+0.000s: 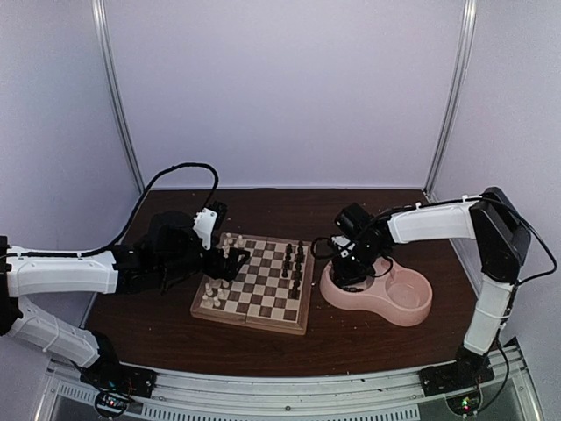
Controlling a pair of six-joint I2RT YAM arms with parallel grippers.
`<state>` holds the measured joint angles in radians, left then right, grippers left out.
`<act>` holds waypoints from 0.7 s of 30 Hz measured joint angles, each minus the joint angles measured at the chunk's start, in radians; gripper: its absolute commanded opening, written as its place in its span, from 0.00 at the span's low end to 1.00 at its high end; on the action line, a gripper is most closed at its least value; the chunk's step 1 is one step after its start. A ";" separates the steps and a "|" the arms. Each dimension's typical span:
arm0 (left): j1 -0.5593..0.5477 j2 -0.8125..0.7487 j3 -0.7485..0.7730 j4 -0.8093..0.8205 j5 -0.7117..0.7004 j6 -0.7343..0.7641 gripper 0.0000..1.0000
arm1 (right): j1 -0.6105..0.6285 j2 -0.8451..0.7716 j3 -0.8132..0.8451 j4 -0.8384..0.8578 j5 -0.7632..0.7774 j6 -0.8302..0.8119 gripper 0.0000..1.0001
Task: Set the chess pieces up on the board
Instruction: Pick up the pawn from the storage box.
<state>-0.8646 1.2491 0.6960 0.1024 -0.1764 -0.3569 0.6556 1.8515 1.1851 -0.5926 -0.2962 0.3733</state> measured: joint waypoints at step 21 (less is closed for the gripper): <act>0.000 -0.020 0.000 0.001 -0.003 0.008 0.97 | -0.013 -0.166 -0.073 0.098 0.073 0.015 0.09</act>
<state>-0.8646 1.2289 0.6960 0.1032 -0.1791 -0.3489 0.6426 1.6859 1.1122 -0.4950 -0.2230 0.3885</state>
